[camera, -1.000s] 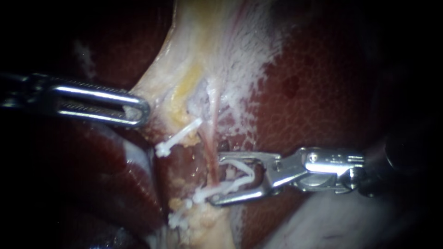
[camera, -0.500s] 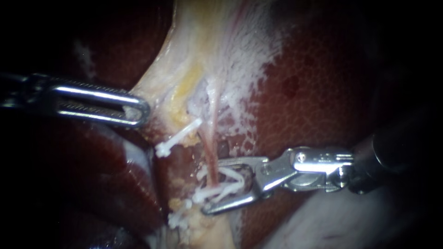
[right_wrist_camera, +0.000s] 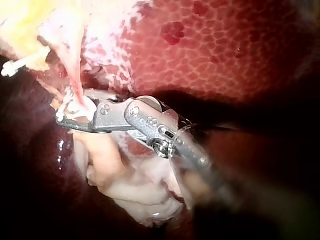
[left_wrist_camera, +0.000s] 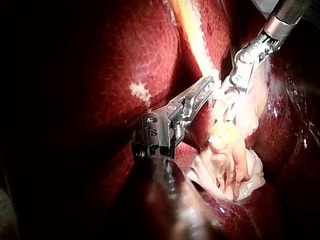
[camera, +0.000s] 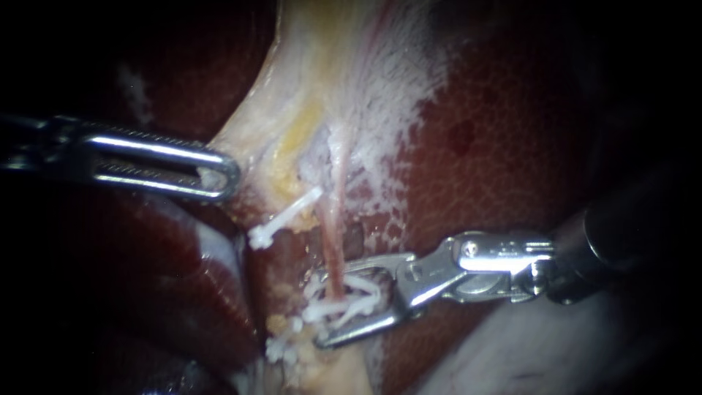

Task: Clipping second clip right tube

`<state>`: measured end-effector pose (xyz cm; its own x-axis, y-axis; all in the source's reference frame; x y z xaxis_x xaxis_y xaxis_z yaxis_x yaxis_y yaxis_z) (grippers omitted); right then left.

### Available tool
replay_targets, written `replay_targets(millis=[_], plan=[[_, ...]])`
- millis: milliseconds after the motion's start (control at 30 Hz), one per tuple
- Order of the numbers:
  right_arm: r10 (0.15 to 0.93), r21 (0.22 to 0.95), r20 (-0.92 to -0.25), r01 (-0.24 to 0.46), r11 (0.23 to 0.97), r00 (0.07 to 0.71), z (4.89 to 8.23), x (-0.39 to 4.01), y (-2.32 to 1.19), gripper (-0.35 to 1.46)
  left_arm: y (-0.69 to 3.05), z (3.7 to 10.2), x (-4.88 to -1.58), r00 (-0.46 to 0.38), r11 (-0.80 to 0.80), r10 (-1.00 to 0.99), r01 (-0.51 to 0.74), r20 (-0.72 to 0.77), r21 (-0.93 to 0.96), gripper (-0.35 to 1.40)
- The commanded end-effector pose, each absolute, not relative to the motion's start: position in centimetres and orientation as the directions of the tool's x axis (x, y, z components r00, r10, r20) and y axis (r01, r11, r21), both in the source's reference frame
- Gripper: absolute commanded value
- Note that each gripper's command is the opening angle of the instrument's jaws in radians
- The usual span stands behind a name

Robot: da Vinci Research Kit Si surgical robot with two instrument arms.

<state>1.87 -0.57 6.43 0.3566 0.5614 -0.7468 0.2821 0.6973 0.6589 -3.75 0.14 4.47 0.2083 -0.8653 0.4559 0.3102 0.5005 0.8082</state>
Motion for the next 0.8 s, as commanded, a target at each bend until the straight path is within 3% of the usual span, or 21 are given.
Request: replay_targets(millis=[33,200,800], plan=[[0.562,0.659,-0.746,0.28,0.698,0.356,6.44,1.87,-0.55,-0.18,0.14,4.48,-3.75,0.208,0.5,-0.865,0.31,0.456,0.808,-0.18],[0.578,0.676,-0.731,0.272,0.685,0.363,6.48,1.84,-0.54,-0.35,0.14,4.48,-3.76,0.208,0.5,-0.865,0.31,0.456,0.808,-0.18],[0.596,0.696,-0.713,0.263,0.669,0.37,6.5,1.82,-0.56,-0.35,0.16,4.49,-3.76,0.208,0.5,-0.866,0.31,0.456,0.809,-0.2]])
